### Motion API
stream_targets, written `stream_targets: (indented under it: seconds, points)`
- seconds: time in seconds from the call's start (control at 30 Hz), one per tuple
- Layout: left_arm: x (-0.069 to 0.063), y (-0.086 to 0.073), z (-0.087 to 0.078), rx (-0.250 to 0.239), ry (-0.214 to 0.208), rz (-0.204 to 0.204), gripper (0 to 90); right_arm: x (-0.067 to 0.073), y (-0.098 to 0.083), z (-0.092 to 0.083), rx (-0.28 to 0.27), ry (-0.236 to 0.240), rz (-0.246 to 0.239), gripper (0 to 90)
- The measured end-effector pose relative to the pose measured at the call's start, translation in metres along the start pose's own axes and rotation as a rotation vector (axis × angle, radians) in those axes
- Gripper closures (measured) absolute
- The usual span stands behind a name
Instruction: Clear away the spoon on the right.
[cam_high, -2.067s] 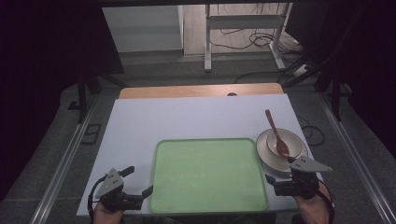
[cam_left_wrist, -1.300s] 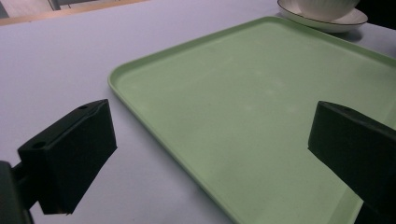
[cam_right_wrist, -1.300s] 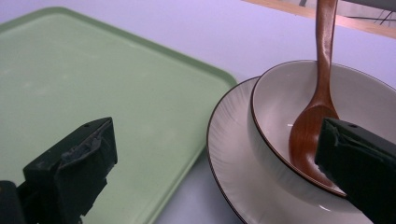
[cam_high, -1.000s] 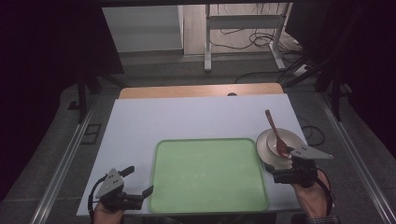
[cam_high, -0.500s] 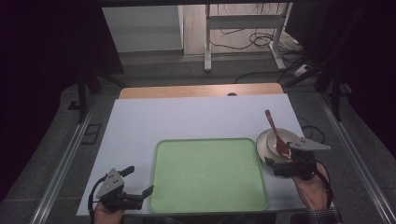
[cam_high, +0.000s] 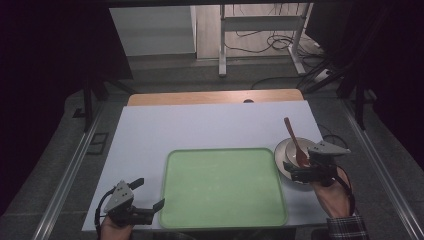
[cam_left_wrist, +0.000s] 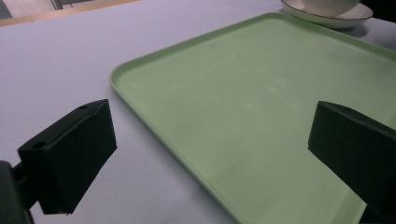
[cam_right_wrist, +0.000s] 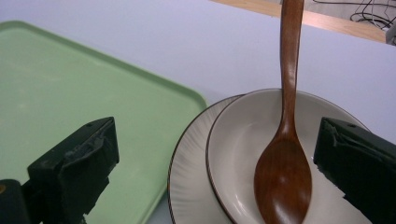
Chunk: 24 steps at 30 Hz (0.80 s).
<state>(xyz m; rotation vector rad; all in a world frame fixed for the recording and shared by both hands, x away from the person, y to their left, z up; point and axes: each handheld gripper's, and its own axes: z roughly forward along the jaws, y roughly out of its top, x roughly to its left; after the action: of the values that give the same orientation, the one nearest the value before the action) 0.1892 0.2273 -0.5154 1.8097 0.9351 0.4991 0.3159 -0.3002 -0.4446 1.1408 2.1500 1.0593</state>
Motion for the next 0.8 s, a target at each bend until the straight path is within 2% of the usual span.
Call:
stream_targets:
  seconds: [0.17,0.33,0.53,0.63,0.67,0.8]
  points:
    - [0.000,0.000,0.000,-0.003,0.000,-0.003,0.9,0.000,0.004,0.008,0.015,-0.017,-0.009,0.0]
    - [0.001,0.000,-0.001,-0.007,0.000,-0.005,0.9,-0.005,0.010,0.017,0.031,-0.023,0.038,0.0]
    - [0.001,0.000,-0.001,-0.007,-0.001,-0.006,0.9,-0.011,0.016,0.024,0.062,-0.025,0.060,0.0]
    - [0.001,0.000,-0.001,-0.007,-0.002,-0.006,0.8,-0.013,0.017,0.026,0.074,-0.016,0.046,2.9]
    - [0.001,0.000,-0.001,-0.007,-0.002,-0.006,0.8,-0.015,0.018,0.028,0.079,-0.013,0.031,8.0]
    - [0.001,0.000,-0.001,-0.007,-0.002,-0.006,0.8,-0.019,0.021,0.032,0.097,-0.016,0.032,13.4]
